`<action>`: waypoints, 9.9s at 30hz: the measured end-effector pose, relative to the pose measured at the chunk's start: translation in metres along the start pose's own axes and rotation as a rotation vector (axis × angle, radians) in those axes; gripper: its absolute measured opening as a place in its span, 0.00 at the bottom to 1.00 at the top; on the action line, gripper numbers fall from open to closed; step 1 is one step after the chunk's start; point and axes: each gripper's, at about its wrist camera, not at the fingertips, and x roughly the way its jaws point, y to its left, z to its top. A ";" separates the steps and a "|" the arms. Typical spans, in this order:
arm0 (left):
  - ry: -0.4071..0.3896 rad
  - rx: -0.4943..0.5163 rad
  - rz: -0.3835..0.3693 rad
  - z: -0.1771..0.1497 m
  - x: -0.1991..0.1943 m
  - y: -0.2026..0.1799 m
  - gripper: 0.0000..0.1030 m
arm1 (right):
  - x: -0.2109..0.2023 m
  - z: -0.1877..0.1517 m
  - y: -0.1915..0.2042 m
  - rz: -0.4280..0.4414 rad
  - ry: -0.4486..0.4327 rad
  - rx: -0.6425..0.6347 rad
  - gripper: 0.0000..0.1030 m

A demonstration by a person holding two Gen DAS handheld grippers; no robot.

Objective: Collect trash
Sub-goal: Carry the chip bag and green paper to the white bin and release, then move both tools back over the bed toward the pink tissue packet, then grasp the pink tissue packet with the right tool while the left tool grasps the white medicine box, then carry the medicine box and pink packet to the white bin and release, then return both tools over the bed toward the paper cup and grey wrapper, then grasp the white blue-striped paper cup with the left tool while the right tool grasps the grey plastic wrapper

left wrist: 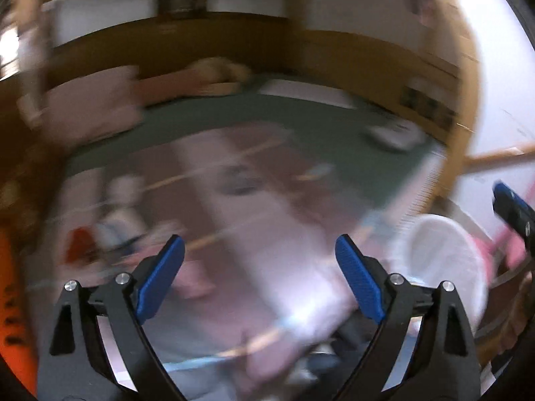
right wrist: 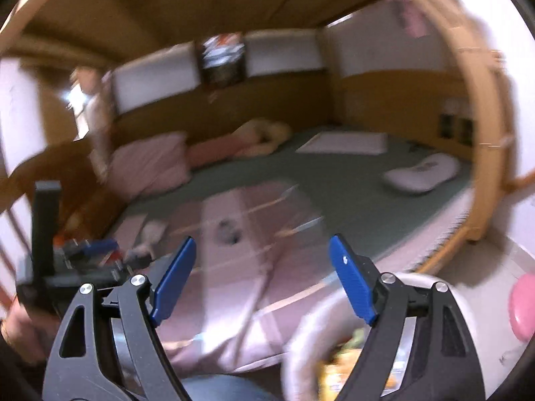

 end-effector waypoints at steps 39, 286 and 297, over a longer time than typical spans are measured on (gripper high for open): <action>0.042 -0.314 0.277 -0.052 0.007 0.153 0.89 | 0.174 -0.010 0.158 0.185 0.240 -0.210 0.78; 0.238 -0.414 0.313 0.000 0.240 0.212 0.17 | 0.412 -0.002 0.085 -0.051 0.442 -0.114 0.42; 0.201 -0.326 0.189 -0.018 0.169 0.200 0.09 | 0.331 0.025 0.094 0.040 0.360 -0.038 0.42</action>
